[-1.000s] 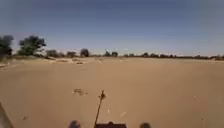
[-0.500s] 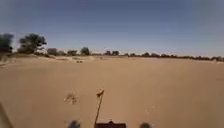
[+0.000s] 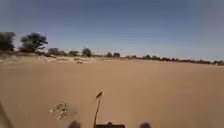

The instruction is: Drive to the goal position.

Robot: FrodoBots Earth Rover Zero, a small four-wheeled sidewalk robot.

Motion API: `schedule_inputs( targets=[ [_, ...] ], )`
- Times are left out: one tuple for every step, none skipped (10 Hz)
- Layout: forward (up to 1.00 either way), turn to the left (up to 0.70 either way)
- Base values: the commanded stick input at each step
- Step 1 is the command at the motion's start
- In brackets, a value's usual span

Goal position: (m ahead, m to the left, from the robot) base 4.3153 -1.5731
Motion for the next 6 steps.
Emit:
schedule_inputs(
  targets=[
    [0.70, 0.00],
    [0.70, 0.00],
    [0.70, 0.00],
    [0.70, 0.00],
    [0.70, 0.00],
    [0.70, 0.00]
  ],
)
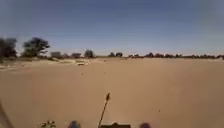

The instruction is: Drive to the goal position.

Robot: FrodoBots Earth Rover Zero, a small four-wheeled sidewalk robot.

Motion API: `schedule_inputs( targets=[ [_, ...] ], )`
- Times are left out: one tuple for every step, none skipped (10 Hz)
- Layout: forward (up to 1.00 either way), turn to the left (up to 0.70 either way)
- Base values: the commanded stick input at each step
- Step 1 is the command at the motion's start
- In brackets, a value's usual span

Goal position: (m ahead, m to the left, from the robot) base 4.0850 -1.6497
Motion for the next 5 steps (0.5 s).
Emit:
schedule_inputs(
  targets=[
    [0.70, 0.00],
    [0.70, 0.00],
    [0.70, 0.00],
    [0.70, 0.00],
    [0.70, 0.00]
  ],
)
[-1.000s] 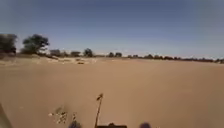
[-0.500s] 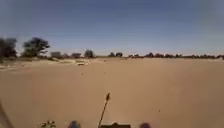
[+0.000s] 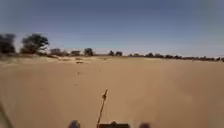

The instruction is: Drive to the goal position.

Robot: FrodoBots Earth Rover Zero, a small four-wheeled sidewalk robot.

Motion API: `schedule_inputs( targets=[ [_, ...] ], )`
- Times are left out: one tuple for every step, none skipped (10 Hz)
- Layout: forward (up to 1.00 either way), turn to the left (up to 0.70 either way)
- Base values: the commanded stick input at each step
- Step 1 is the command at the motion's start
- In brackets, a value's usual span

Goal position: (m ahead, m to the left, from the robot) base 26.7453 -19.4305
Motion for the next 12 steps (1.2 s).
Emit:
schedule_inputs(
  targets=[
    [0.70, 0.00],
    [0.70, 0.00],
    [0.70, 0.00],
    [0.70, 0.00],
    [0.70, 0.00],
    [0.70, 0.00],
    [0.70, 0.00],
    [0.70, 0.00],
    [0.70, 0.00],
    [0.70, 0.00],
    [0.70, 0.00],
    [0.70, 0.00]
  ],
)
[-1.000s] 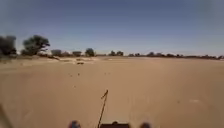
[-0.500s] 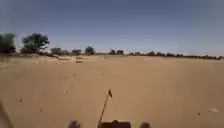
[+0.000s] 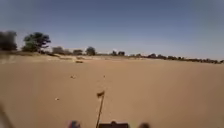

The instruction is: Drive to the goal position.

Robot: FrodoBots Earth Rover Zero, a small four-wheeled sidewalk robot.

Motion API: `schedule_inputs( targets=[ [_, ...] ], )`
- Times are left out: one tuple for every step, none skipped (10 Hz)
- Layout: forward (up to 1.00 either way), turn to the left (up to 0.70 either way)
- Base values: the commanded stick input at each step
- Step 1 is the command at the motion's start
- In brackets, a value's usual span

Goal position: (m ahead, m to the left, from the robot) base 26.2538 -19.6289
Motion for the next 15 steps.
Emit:
schedule_inputs(
  targets=[
    [0.70, 0.00],
    [0.70, 0.00],
    [0.70, 0.00],
    [0.70, 0.00],
    [0.70, 0.00],
    [0.70, -0.35],
    [0.70, -0.35],
    [0.70, -0.35],
    [0.70, -0.35],
    [0.70, -0.35],
    [0.70, -0.35],
    [0.70, -0.35],
    [0.70, -0.35],
    [0.70, -0.35],
    [0.70, -0.19]
  ],
)
